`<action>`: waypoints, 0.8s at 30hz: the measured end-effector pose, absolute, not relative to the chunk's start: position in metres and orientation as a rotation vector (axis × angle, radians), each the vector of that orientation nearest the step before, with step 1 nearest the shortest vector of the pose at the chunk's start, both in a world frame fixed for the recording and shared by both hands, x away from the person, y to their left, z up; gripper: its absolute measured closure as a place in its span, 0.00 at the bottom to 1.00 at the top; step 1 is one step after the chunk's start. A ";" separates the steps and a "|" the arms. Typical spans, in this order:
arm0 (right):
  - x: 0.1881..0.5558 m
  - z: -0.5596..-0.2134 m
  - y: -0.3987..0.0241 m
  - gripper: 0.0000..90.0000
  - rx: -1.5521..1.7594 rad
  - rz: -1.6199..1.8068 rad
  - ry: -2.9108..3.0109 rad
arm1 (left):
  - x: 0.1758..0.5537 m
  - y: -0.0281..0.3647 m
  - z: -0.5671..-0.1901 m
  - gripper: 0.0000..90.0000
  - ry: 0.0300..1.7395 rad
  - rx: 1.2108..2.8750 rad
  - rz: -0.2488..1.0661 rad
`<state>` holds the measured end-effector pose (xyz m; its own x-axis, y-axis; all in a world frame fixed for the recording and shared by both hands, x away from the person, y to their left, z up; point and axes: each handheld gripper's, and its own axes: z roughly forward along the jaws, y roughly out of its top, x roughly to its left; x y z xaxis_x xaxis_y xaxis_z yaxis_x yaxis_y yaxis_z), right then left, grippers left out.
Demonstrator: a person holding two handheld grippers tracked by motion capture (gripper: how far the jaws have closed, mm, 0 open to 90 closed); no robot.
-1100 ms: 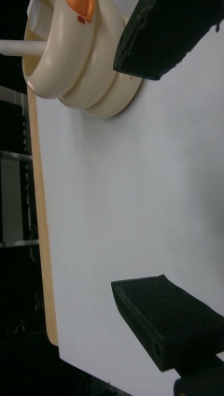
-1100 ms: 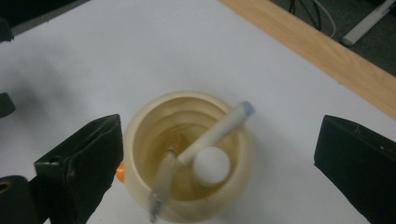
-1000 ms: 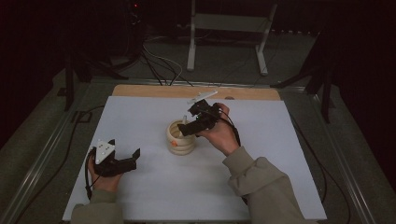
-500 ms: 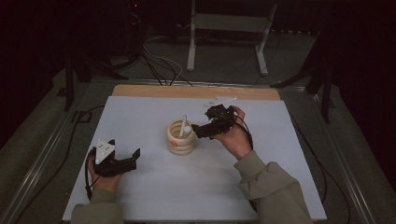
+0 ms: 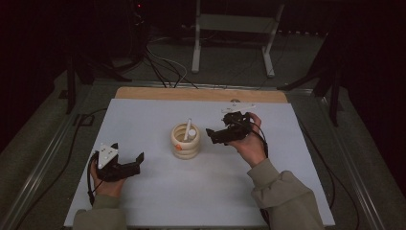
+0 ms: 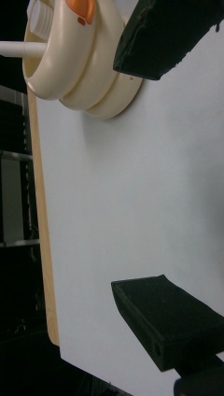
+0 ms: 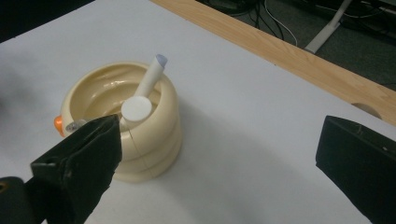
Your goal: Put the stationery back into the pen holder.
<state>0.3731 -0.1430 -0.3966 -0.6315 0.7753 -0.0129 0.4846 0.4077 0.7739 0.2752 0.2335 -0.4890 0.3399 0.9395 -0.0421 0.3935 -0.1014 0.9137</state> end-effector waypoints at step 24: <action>0.342 -0.421 -0.198 0.00 1.104 1.046 2.190 | 0.274 0.234 -0.488 0.00 1.206 1.667 0.738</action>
<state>0.3422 -0.1985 -0.4209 -0.5655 0.8218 -0.0691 0.4630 0.3857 0.7981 0.2742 0.2342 -0.4877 0.3403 0.9393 -0.0443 0.3879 -0.0973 0.9166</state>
